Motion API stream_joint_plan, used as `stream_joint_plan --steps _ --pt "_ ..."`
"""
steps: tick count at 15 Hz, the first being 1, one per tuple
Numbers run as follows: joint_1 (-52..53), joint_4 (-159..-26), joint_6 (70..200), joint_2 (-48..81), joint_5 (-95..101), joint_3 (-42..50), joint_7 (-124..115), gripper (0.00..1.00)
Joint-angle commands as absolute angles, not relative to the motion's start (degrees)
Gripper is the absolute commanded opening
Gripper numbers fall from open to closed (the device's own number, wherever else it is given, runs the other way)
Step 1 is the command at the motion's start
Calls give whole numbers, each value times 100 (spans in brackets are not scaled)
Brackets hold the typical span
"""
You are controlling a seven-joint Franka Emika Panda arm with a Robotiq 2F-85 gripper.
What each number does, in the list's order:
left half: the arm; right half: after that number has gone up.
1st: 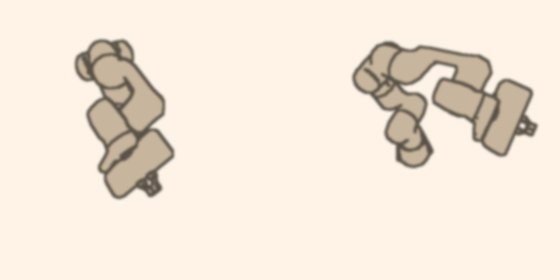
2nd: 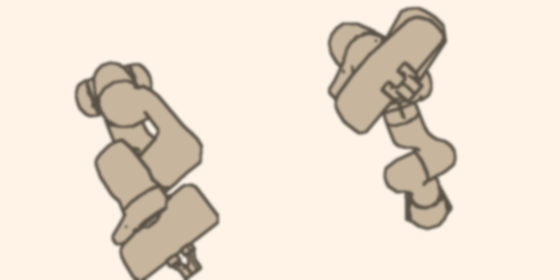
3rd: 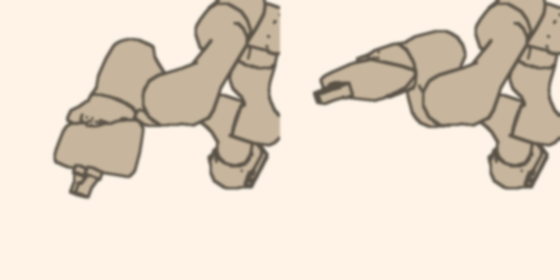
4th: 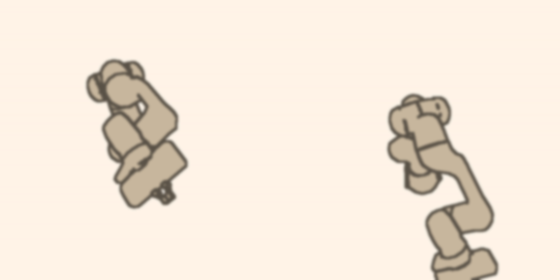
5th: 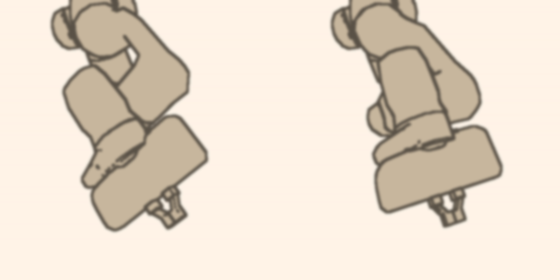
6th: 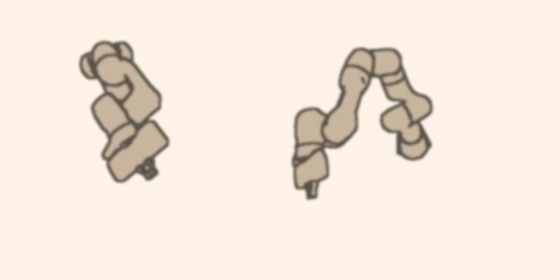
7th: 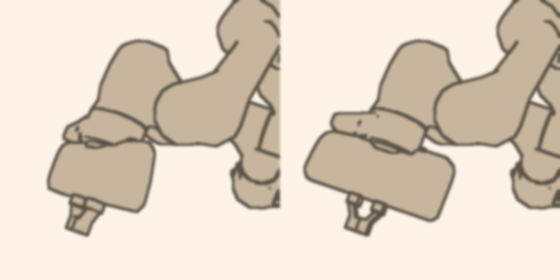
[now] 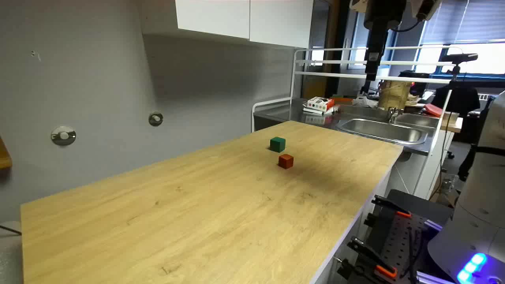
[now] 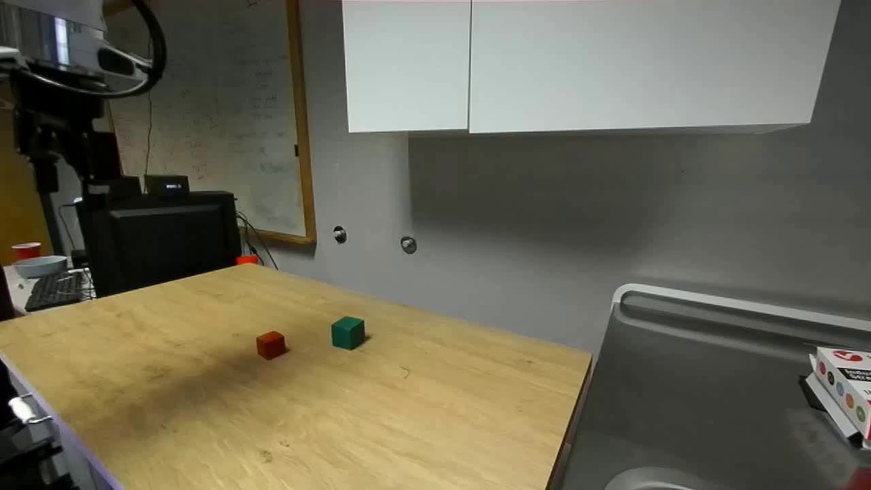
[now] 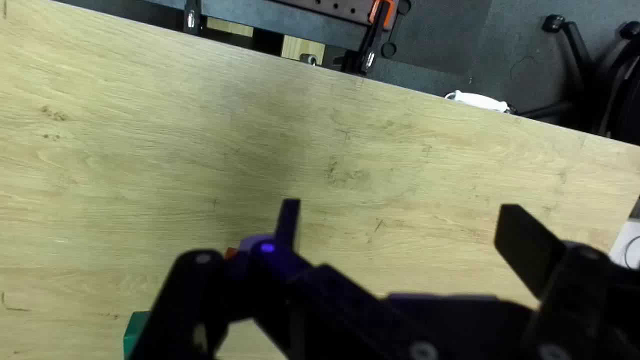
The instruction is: Put the red block on the green block
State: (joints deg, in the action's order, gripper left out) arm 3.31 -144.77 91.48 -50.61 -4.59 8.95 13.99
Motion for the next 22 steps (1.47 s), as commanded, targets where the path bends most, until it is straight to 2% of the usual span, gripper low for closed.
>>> stream_joint_plan --steps 1,13,22 --pt "251 -14460 9140 -5047 -498 843 1447 100" --pt "150 -14471 9312 -4927 -469 827 1297 100" --pt "-140 -14394 10921 -3409 -524 856 1054 100"
